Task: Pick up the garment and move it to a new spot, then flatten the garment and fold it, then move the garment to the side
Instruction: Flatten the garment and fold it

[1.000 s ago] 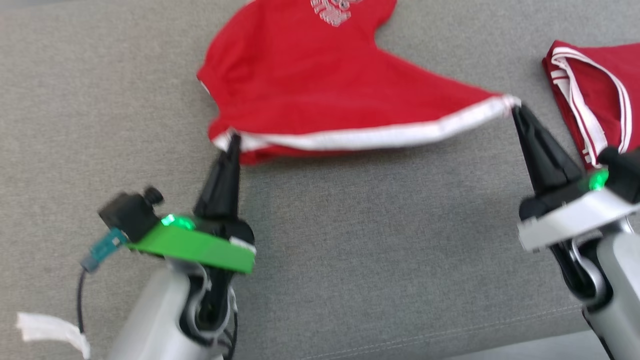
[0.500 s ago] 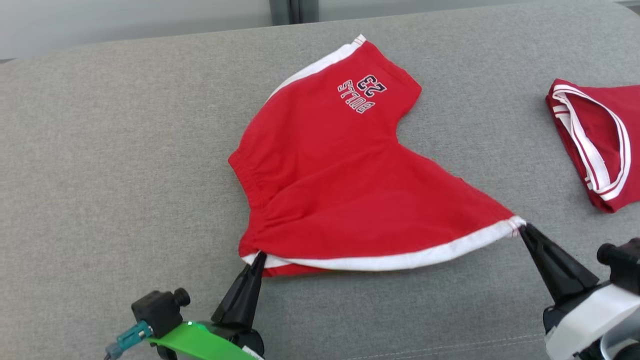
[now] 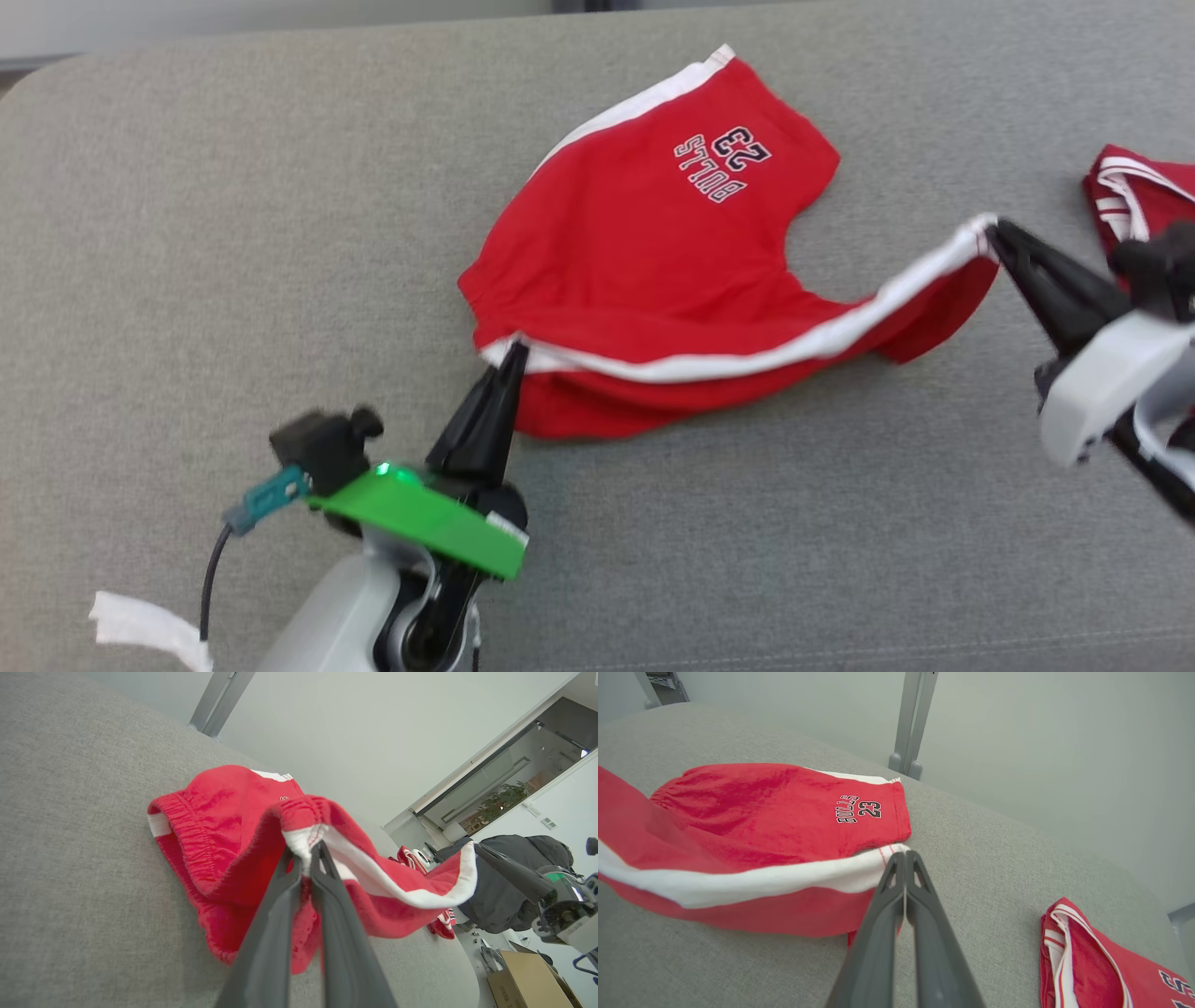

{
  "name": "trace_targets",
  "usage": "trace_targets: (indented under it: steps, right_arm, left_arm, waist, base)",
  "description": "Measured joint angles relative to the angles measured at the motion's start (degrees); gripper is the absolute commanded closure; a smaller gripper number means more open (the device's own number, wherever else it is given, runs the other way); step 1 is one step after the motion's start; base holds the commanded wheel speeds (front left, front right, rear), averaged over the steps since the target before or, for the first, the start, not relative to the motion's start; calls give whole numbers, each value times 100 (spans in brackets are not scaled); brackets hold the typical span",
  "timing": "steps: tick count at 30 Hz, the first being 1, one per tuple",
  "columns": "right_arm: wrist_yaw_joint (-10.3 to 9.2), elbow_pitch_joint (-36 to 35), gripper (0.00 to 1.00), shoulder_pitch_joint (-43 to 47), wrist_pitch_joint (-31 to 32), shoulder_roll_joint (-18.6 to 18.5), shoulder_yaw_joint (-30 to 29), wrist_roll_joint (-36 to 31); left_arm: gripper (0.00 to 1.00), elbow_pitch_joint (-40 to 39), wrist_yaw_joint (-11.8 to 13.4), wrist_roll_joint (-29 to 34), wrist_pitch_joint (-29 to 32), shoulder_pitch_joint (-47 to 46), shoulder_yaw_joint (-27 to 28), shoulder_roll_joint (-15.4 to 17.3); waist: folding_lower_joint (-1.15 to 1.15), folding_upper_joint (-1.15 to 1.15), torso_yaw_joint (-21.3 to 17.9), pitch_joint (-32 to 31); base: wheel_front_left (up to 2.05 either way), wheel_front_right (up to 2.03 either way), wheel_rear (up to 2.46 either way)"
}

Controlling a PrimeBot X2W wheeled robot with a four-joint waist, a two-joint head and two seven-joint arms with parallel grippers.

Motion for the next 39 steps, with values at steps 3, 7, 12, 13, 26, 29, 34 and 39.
trace_targets:
  steps: [3,7,12,13,26,29,34,39]
  right_arm:
    - [1,760,100,-1163,-85,-224,447,69]
    - [1,1496,100,-2466,-143,-304,1172,165]
    - [1,2149,100,-3607,-181,-346,1866,159]
    - [1,2282,100,-3816,-204,-338,1984,162]
    - [1,3873,100,-5299,-602,127,2713,241]
    - [1,4163,100,-5468,-713,248,2767,224]
    - [1,4570,0,-5599,-1012,498,2771,229]
    - [1,4840,0,-5599,-1132,605,2650,513]
  left_arm:
    - [100,448,-16,-121,48,-636,0,-353]
    - [100,1036,-22,-120,-94,-1399,18,-601]
    - [100,1503,-24,8,-237,-1987,143,-745]
    - [100,1577,-24,0,-244,-2077,168,-757]
    - [71,1344,338,-646,-264,-2599,-5,-781]
    - [0,1279,391,-662,-264,-2707,-42,-782]
    - [0,1216,403,-636,-264,-2783,-23,-788]
    - [0,1271,365,-431,-270,-2637,157,-790]
  waist:
    - [0,0,178,220]
    - [0,0,443,553]
    - [0,0,675,928]
    - [0,0,722,1008]
    - [0,0,1208,1679]
    - [0,0,1269,1754]
    - [0,0,1299,1757]
    - [0,0,1254,1576]
  base:
    - [0,0,0]
    - [0,0,0]
    - [0,0,0]
    - [0,0,0]
    - [0,0,0]
    - [0,0,0]
    - [0,0,0]
    - [0,0,0]
